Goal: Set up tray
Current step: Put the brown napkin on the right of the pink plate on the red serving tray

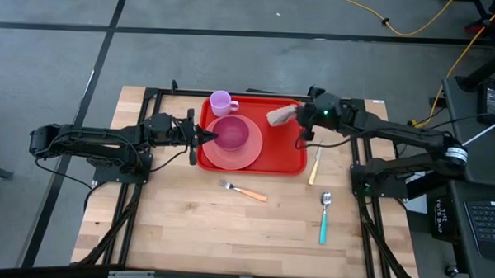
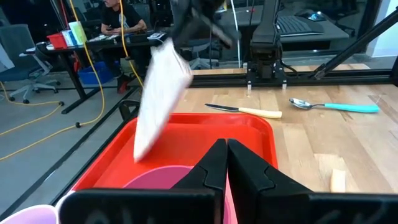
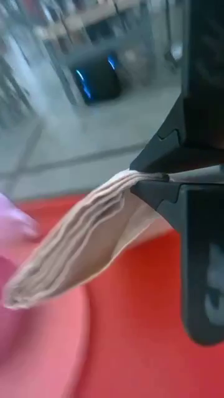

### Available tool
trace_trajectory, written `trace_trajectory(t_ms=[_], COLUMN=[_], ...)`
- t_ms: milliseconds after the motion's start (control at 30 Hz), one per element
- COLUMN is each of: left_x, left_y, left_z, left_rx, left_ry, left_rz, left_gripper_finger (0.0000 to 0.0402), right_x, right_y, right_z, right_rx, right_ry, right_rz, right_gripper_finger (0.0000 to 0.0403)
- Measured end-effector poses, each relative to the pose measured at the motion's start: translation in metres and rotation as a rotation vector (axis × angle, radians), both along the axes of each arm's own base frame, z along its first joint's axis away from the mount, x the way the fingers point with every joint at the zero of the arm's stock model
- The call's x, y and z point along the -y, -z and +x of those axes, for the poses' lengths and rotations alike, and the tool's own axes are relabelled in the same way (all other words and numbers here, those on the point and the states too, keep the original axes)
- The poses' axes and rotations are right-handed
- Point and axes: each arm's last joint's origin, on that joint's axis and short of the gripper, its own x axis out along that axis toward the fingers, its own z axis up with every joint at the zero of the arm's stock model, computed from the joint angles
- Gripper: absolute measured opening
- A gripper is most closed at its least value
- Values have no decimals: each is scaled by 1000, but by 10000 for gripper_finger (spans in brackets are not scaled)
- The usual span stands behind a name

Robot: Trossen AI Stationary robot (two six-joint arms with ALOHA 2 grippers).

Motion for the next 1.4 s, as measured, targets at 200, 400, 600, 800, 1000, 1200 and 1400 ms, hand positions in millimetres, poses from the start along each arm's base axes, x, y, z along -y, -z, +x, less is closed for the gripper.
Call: trace_trajectory(t_ms=[200,400,600,800,1000,1200,1400], left_x=[0,0,0,0,0,0,0], left_y=[0,0,0,0,0,0,0], left_z=[0,0,0,0,0,0,0], left_rx=[-1,0,0,0,0,0,0], left_ry=[0,0,0,0,0,0,0], left_rz=[0,1,1,0,-1,-1,-1], left_gripper_finger=[8,4,4,4,5,8,6], right_x=[-9,-21,-25,-23,-19,-14,-7], right_y=[44,59,63,81,97,109,111], right_z=[-4,-5,-3,4,15,21,27], right_rx=[6,14,29,-41,-64,-91,-19], right_ry=[-26,-26,-13,20,44,106,198], right_rz=[178,261,319,389,380,343,284], right_gripper_finger=[16,16,16,16,16,16,16])
